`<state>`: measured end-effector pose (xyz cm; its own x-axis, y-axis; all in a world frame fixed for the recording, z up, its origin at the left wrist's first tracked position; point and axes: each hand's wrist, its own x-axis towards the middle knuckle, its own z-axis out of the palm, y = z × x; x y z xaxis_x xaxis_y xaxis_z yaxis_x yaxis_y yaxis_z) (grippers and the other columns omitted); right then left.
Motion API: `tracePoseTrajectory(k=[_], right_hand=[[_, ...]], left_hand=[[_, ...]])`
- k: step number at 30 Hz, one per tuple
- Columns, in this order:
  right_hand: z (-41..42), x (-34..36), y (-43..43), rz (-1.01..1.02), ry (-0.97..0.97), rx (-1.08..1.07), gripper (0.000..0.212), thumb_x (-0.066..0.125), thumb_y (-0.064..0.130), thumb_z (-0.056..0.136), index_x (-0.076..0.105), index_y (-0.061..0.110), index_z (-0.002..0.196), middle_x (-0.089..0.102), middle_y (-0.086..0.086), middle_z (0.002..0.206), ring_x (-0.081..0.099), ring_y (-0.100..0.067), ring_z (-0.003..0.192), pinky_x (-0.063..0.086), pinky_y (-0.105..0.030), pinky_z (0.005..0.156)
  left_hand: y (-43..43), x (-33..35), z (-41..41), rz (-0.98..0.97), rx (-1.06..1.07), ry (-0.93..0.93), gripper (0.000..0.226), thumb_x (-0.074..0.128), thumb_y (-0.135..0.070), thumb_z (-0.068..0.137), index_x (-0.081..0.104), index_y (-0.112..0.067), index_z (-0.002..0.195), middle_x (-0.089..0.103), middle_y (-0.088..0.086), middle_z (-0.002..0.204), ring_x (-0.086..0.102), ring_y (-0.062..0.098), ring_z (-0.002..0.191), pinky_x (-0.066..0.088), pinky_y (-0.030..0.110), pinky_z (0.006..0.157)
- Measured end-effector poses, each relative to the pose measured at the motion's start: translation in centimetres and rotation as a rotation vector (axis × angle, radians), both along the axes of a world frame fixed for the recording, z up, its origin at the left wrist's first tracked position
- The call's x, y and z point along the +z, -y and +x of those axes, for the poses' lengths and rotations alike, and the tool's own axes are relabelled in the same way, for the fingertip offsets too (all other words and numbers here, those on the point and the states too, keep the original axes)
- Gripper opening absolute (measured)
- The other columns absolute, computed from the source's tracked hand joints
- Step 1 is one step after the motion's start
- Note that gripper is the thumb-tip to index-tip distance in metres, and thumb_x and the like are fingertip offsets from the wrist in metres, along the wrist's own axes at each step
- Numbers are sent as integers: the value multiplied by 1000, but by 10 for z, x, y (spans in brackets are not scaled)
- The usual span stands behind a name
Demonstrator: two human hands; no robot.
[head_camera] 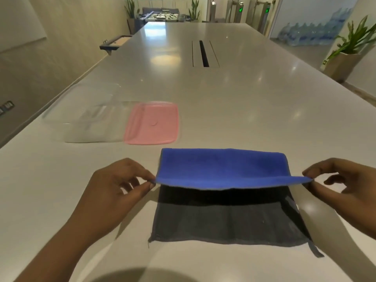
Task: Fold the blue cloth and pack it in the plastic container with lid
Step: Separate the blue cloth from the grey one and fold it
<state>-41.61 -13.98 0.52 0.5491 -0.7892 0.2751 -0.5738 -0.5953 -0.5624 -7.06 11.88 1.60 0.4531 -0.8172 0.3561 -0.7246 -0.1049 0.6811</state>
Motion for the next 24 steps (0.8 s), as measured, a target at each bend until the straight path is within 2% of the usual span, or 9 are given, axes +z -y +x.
tracePoseTrajectory(k=[2, 4, 8, 10, 14, 17, 20, 22, 24], right_hand=[[-14, -12, -4, 21, -38, 42, 41, 65, 70, 75, 68, 40, 104, 70, 23, 107, 66, -6, 84, 58, -31, 49], [-25, -20, -9, 31, -81, 95, 37, 66, 68, 74, 69, 39, 98, 72, 18, 106, 67, -10, 84, 56, -29, 49], [-31, -30, -20, 44, -162, 161, 18, 72, 48, 70, 68, 40, 86, 72, 17, 103, 67, -10, 83, 50, -24, 46], [-32, -34, -23, 55, -192, 178, 17, 71, 42, 69, 69, 39, 85, 72, 19, 100, 66, -6, 82, 48, -20, 44], [-34, -39, -22, 68, -246, 204, 20, 74, 36, 64, 68, 39, 83, 72, 20, 98, 68, -3, 82, 48, -14, 59], [-35, -37, -20, 113, -352, 240, 27, 80, 44, 60, 67, 45, 84, 70, 22, 92, 67, -2, 80, 50, -14, 61], [-29, -21, -22, 127, -400, 259, 41, 80, 64, 59, 67, 50, 96, 67, 24, 92, 66, 1, 80, 48, -10, 63], [-16, -3, -28, 113, -315, 245, 46, 74, 74, 61, 67, 50, 99, 68, 25, 94, 66, 2, 84, 48, -12, 66], [6, 11, -36, 85, -163, 223, 42, 68, 76, 66, 66, 48, 98, 68, 25, 98, 65, 4, 89, 48, -9, 65]], left_hand=[[-11, -8, -4, 31, 4, -9, 35, 81, -2, 72, 72, -36, 74, 69, -13, 85, 66, 10, 66, 45, 11, 54], [-22, -14, -6, 50, 5, -22, 32, 84, -5, 71, 73, -35, 73, 69, -13, 83, 65, 10, 65, 41, 7, 52], [-35, -22, -11, 74, -38, -51, 17, 76, -18, 68, 74, -34, 73, 69, -13, 80, 64, 8, 62, 47, 15, 57], [-37, -25, -14, 107, -44, -56, 17, 75, -19, 66, 74, -34, 74, 69, -15, 80, 66, 7, 63, 49, 17, 57], [-40, -28, -18, 170, -101, -61, 18, 75, -20, 67, 74, -38, 73, 68, -16, 81, 67, 7, 64, 49, 11, 57], [-41, -27, -17, 325, -177, -54, 10, 78, -40, 65, 74, -44, 73, 67, -19, 85, 65, 8, 66, 53, 22, 57], [-40, -19, -20, 421, -245, -49, 33, 77, -67, 54, 71, -51, 83, 66, -23, 93, 64, 7, 73, 51, 18, 61], [-33, -11, -25, 381, -203, -2, 37, 72, -73, 58, 71, -49, 87, 67, -23, 91, 65, 3, 77, 49, 15, 64], [-19, -7, -33, 280, -149, 27, 29, 68, -65, 69, 70, -42, 86, 67, -23, 86, 64, -2, 79, 47, 13, 67]])
